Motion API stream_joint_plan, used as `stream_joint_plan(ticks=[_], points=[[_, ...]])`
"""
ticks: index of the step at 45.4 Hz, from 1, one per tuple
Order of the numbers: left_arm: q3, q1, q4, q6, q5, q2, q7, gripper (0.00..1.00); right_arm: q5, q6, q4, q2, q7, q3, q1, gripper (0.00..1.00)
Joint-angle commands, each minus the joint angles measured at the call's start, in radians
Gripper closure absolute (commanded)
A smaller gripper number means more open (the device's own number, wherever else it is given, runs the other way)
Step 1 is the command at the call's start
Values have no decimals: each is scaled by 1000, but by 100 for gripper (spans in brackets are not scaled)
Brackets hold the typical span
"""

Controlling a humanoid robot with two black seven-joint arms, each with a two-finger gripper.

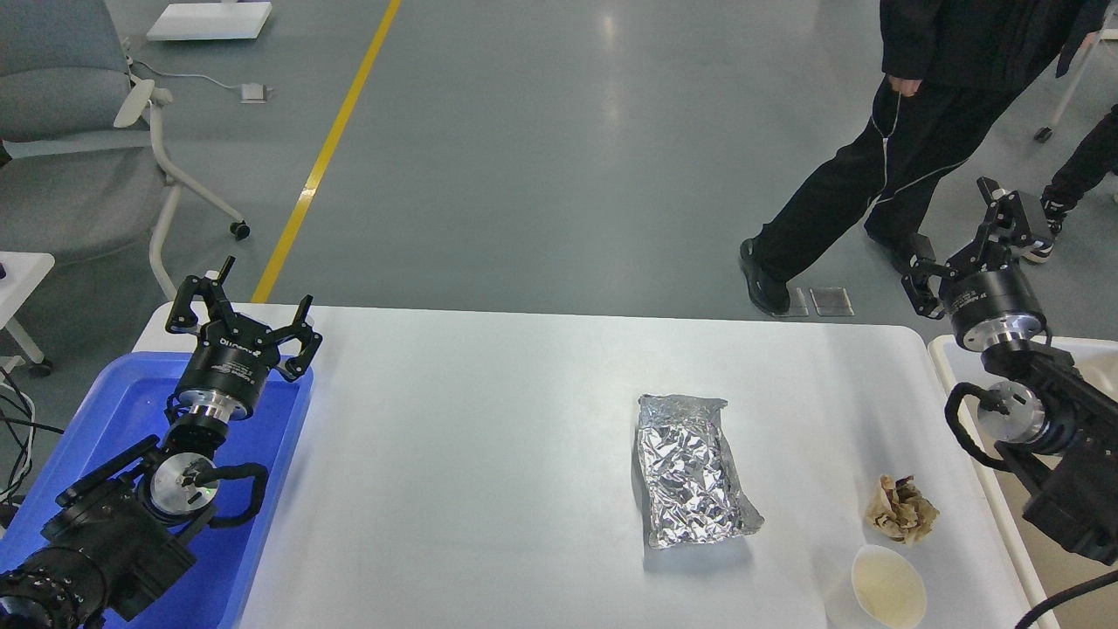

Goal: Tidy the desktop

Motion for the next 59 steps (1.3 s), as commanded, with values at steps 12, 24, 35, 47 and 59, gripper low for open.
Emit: stream_joint_plan(ticks=[12, 24, 35, 47, 59], points=[[0, 0, 0, 0, 0, 0, -1, 0, -2, 1, -4, -2, 1, -1, -2, 0], [0, 0, 0, 0, 0, -1, 1, 0, 0, 4, -4, -18, 1, -1, -7, 0], [0, 0, 0, 0, 0, 0, -1, 0, -20, 6, 3, -102, 1, -143, 27, 0], [0, 0, 0, 0, 2, 0, 1, 0, -18, 4, 8, -245, 4, -571, 194, 0], [-1, 0, 0, 0, 2, 0, 1, 0, -14, 10, 31, -424, 7, -672, 283, 0]])
